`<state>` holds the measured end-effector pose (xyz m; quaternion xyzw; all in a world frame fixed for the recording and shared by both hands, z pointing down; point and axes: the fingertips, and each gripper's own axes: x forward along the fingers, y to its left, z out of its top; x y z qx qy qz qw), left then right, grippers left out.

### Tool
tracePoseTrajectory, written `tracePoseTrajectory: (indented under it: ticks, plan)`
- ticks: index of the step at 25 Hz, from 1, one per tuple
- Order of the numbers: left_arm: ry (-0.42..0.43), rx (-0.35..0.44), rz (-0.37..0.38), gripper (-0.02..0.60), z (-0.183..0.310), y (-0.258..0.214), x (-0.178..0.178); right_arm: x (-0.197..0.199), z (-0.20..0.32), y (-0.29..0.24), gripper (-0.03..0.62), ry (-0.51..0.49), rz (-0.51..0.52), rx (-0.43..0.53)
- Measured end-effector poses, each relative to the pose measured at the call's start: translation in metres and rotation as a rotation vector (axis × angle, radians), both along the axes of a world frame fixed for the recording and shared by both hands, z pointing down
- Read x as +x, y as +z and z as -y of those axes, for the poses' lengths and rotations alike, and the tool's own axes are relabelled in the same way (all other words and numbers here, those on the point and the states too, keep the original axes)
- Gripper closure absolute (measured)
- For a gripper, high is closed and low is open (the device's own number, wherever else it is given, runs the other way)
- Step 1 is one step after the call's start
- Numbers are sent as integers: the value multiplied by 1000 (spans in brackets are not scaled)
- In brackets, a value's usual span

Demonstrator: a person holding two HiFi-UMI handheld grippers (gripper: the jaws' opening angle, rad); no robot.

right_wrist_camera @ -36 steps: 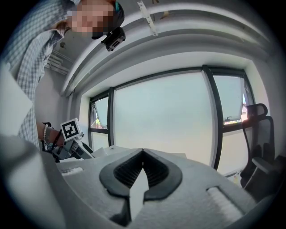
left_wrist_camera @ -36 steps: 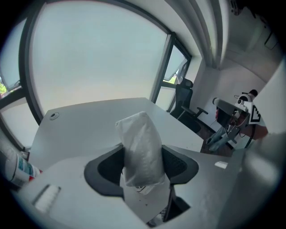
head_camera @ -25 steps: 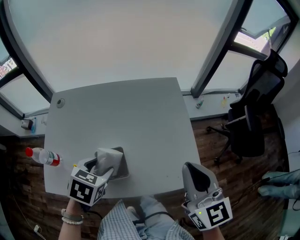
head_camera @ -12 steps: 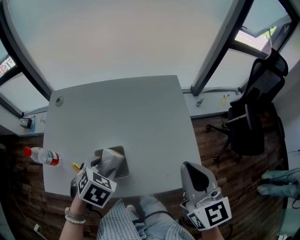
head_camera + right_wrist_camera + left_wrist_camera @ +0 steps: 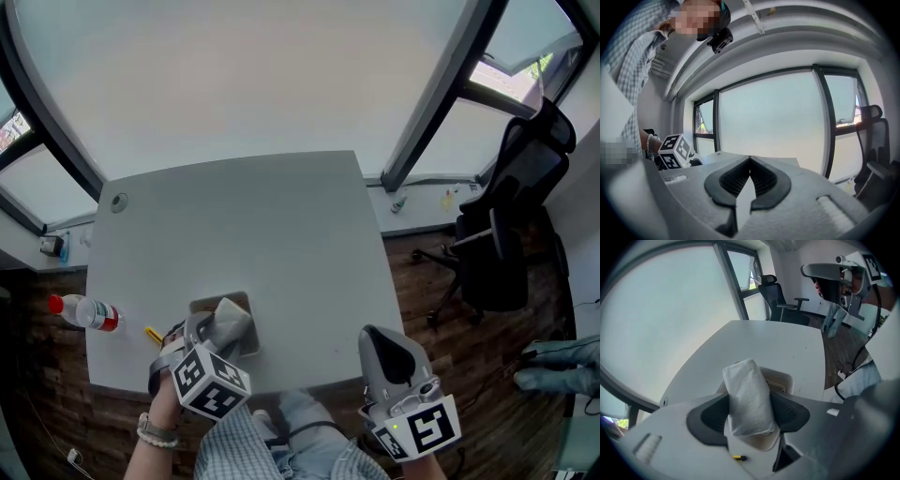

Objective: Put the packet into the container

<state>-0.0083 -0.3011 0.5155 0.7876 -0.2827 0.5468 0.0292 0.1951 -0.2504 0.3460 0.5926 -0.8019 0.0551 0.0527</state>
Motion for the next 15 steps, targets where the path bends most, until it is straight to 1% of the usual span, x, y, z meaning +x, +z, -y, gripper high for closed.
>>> tracePoseTrajectory:
  ticks: [4, 8, 13, 15]
  plan:
    - [-9, 8, -39, 262, 0, -2, 0, -1, 0, 0, 592, -4, -3, -2]
    - [-18, 18, -98, 249, 2, -11, 1, -4, -1, 0, 592, -10, 6, 0]
    - [-58, 38, -147, 301, 6, -23, -4, -6, -2, -1, 592, -16, 13, 3]
    - [-67, 45, -171, 308, 6, -28, -6, -8, -3, -1, 592, -23, 9, 6]
